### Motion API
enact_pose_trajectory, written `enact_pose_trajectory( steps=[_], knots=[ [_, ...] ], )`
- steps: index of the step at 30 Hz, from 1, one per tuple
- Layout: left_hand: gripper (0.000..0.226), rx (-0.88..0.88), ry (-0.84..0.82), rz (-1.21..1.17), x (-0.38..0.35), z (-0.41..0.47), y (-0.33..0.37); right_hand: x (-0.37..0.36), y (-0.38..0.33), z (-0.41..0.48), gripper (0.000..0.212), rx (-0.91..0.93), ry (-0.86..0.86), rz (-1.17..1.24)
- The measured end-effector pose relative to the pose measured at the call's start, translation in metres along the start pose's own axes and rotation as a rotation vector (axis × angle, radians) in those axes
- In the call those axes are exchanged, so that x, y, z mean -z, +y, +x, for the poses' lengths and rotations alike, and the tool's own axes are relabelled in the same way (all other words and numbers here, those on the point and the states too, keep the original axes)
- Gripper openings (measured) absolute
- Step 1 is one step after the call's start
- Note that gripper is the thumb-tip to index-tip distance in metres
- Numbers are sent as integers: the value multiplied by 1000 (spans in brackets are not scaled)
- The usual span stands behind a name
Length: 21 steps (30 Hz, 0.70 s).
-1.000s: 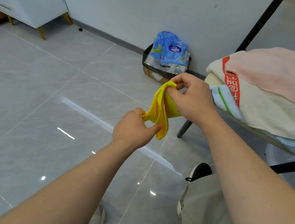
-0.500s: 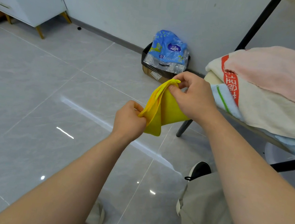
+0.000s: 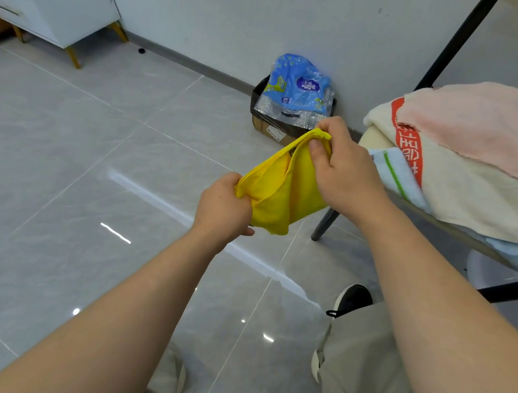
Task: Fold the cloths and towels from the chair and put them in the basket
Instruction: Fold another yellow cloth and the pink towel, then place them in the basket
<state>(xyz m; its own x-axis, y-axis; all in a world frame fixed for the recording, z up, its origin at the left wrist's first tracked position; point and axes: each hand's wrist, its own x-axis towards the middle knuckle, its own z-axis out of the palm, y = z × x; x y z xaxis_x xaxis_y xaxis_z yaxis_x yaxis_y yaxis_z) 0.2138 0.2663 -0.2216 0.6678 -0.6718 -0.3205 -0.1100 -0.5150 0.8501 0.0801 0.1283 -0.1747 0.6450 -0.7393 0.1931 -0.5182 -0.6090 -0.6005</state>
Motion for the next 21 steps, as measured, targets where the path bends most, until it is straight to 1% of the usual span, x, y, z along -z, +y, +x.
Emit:
enact_pose_trajectory(
  steps=[3,6,9,11,12,13,15,17,19,21],
  knots=[
    [20,140,-49,-240,1,0,4,0,-3,-3,23,46,4,-9],
    [16,303,-114,-489,3,3,5,0,-8,-6,28,81,8,-85],
    [14,375,-123,-647,6,4,5,1,-10,-6,30,82,24,-142],
    [14,420,-135,-811,7,4,5,1,-9,-4,29,61,46,-126],
    [16,431,-165,-852,7,5,5,1,-8,-4,28,51,57,-114],
    [21,435,-191,-842,6,5,5,1,-8,-3,28,44,66,-101],
    [29,468,-219,-747,2,6,3,1,-8,-2,28,18,76,-60],
    [24,567,-254,-650,-4,1,2,0,-7,-1,26,-36,103,-4],
    [26,645,-339,-547,-7,-6,0,0,-6,1,25,-112,167,46],
    [34,632,-424,-419,-9,-9,-4,2,-3,4,24,-206,253,101]
  ],
)
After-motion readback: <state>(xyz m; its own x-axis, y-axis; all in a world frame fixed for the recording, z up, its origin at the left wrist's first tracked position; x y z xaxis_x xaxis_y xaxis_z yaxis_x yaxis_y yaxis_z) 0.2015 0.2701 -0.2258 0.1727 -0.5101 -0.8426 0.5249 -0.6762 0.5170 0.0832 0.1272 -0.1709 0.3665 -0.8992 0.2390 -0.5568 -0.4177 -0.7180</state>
